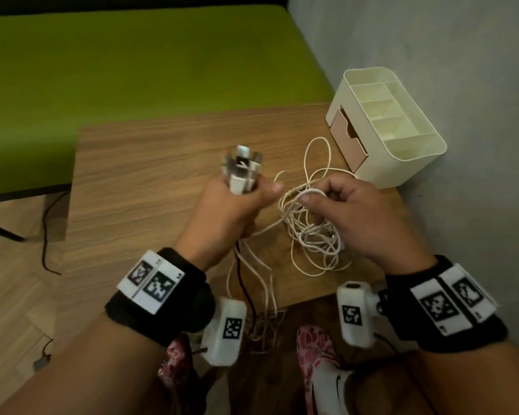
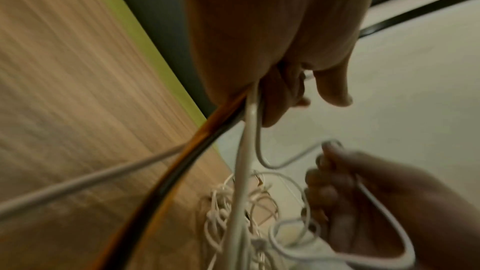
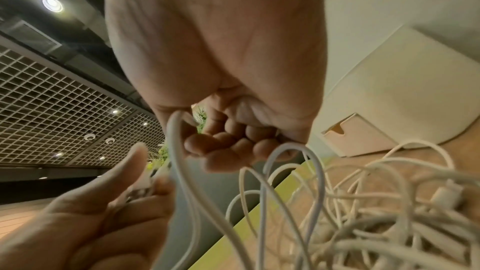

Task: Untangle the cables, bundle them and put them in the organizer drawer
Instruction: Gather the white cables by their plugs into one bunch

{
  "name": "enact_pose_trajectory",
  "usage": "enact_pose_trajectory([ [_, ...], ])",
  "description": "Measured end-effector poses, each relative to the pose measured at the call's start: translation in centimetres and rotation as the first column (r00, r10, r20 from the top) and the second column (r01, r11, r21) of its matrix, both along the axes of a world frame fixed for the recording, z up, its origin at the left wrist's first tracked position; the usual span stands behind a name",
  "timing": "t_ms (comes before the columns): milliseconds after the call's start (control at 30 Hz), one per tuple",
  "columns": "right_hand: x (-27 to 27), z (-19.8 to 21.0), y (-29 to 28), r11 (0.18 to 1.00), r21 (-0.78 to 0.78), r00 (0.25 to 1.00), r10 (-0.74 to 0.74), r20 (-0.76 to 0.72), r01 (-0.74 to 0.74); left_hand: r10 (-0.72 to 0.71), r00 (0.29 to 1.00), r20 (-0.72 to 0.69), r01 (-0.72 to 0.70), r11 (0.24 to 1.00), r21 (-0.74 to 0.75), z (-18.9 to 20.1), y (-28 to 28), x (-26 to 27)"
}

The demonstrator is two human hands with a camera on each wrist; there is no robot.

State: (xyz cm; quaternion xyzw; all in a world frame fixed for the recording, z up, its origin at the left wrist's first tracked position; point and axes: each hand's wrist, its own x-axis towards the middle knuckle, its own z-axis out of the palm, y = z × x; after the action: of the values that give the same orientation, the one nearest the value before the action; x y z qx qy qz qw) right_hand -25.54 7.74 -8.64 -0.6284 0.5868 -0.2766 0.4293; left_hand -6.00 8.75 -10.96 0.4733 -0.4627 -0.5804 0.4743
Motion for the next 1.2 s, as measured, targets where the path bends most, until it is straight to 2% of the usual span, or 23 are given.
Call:
enact_pose_trajectory([
  [100,0.8,-0.4,0.4,1.000,-0.015,0.998,-0.019,0.056,0.020,-0.122,0.979,0.161,0.136,0.988,-0.076,0.6,0.8,-1.3],
  [233,0.9,-0.4,0.5,0.998,-0.053,0.994,-0.034,0.109,0.040,-0.122,0.965,0.234,0.151,0.982,-0.110,1.0,1.0,-1.4],
  [267,0.7,-0.2,0.5,0.999,-0.052,0.991,-0.003,0.132,0.010,-0.085,0.981,0.171,0.103,0.990,-0.095,0.9,0.8,-1.1],
  [333,0.2,0.0,0.4,0.994,-0.018,0.985,0.113,0.132,-0.111,0.077,0.995,-0.068,-0.078,0.997,-0.011,0.5,-0.1,0.1],
  [367,-0.1,0.1,0.5,0.984,0.016,0.979,0.177,0.106,-0.180,0.181,0.968,-0.173,-0.177,0.983,0.036,0.4,-0.7,0.9],
  [433,-0.7,0.2,0.5,0.964,0.057,0.965,0.257,0.052,-0.260,0.334,0.914,-0.231,-0.323,0.943,0.084,0.4,-1.5,2.5],
  [533,-1.4,0.6,0.3,0.977,-0.047,0.974,0.212,0.083,-0.209,0.349,0.932,-0.096,-0.337,0.934,0.118,-0.2,-1.8,3.8],
  [633,-1.6,1.0,0.1,0.980,-0.181,0.986,0.111,0.127,-0.087,0.180,0.958,0.223,-0.211,0.970,0.121,-1.1,-1.6,3.2],
  [700,-1.5,1.0,0.2,0.980,-0.192,0.995,0.068,0.079,-0.052,0.146,0.941,0.304,-0.175,0.982,0.069,-1.2,-1.4,2.5],
  [767,-1.3,0.8,0.3,0.985,-0.153,0.996,0.068,-0.058,-0.077,0.190,0.934,0.303,-0.201,0.980,0.004,-0.9,-1.3,1.9],
  [867,-1.0,0.1,0.0,0.983,-0.049,0.938,0.152,-0.313,-0.176,0.298,0.917,0.264,-0.285,0.955,-0.087,-0.5,-0.9,1.3],
  [933,-0.9,-0.4,-0.2,0.978,-0.027,0.898,0.181,-0.401,-0.209,0.341,0.909,0.238,-0.309,0.937,-0.163,-0.2,-0.6,1.0],
  [1033,-0.5,-0.4,-0.2,0.969,-0.094,0.908,0.175,-0.381,-0.227,0.238,0.939,0.249,-0.190,0.961,-0.200,0.2,-0.1,0.4],
  [1133,0.0,-0.4,0.1,0.944,-0.215,0.948,0.196,-0.251,-0.252,-0.011,0.927,0.375,0.076,0.984,-0.159,0.2,0.4,-0.4],
  [1200,0.1,-0.5,0.1,0.929,-0.291,0.970,0.190,-0.153,-0.228,-0.081,0.919,0.385,0.137,0.983,-0.121,0.4,0.6,-0.8],
])
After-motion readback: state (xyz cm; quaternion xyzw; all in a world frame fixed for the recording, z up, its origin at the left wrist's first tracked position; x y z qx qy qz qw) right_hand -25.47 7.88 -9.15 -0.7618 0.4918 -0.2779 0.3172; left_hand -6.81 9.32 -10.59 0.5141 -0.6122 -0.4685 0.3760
